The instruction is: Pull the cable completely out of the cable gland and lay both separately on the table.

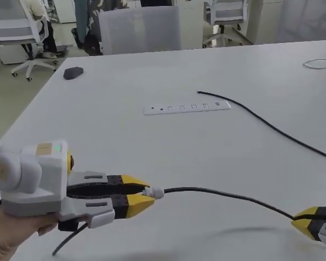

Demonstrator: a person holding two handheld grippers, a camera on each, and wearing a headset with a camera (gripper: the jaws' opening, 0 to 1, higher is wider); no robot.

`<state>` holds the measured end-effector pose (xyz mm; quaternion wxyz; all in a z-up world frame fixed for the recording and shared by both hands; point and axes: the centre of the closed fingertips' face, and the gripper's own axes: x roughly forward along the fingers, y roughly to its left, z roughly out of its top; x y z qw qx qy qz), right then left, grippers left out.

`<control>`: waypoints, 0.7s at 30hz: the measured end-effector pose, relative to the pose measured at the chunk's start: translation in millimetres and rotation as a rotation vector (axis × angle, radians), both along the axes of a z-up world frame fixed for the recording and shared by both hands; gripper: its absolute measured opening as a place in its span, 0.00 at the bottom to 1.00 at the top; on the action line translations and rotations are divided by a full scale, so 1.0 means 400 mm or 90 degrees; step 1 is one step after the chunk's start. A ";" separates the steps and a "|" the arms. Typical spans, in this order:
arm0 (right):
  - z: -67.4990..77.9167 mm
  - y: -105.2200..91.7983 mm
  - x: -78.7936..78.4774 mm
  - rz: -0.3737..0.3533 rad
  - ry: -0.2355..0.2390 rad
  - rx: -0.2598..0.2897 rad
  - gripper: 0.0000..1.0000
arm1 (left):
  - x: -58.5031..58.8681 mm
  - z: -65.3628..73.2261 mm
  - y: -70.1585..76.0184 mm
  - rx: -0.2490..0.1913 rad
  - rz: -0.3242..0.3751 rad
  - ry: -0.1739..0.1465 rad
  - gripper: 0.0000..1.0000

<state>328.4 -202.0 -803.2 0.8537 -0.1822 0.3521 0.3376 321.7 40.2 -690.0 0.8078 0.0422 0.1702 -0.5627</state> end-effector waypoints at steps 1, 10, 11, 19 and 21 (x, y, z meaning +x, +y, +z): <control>0.001 0.000 0.000 0.001 0.002 0.000 0.01 | 0.000 -0.001 0.000 0.000 0.000 0.001 0.15; 0.069 0.077 0.011 0.033 0.003 0.044 0.26 | 0.004 -0.002 0.001 0.000 0.003 0.001 0.15; 0.102 0.108 0.018 0.046 -0.010 0.072 0.29 | 0.003 -0.001 0.000 -0.001 0.003 0.002 0.15; 0.298 0.320 0.026 0.157 -0.104 0.195 0.26 | 0.000 0.005 -0.007 -0.005 0.001 -0.001 0.15; 0.303 0.375 0.007 0.212 -0.104 0.174 0.24 | -0.002 -0.001 -0.007 0.004 -0.003 -0.002 0.15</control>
